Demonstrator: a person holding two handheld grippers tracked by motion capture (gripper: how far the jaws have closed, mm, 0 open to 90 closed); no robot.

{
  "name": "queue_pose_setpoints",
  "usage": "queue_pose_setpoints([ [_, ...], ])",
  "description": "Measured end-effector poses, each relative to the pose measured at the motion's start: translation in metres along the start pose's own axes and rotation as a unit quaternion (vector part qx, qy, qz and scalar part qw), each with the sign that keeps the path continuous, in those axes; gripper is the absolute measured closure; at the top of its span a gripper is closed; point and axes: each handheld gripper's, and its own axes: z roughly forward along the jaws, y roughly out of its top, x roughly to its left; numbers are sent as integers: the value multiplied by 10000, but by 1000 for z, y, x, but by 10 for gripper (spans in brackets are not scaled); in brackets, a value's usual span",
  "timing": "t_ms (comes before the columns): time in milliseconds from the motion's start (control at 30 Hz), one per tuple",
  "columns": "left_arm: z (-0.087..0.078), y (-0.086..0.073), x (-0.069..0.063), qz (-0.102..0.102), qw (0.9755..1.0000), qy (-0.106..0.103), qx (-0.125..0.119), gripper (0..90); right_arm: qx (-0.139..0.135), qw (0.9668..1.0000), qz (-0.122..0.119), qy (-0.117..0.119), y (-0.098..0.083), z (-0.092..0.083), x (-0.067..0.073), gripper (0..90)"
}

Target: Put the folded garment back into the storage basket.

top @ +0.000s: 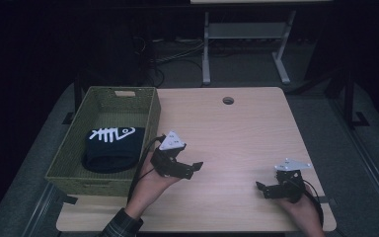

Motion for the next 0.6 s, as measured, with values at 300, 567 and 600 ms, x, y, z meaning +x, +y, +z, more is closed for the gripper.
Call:
queue_pose_setpoints([
  [300,23,-20,-5,40,9997,2,250,145,6,10000,1,1,0,0,0,19],
  [567,38,-37,-9,170,9990,32,422,145,4,10000,-1,1,0,0,0,19],
  [600,40,-40,-9,222,9987,33,456,145,4,10000,-1,0,0,0,0,19],
])
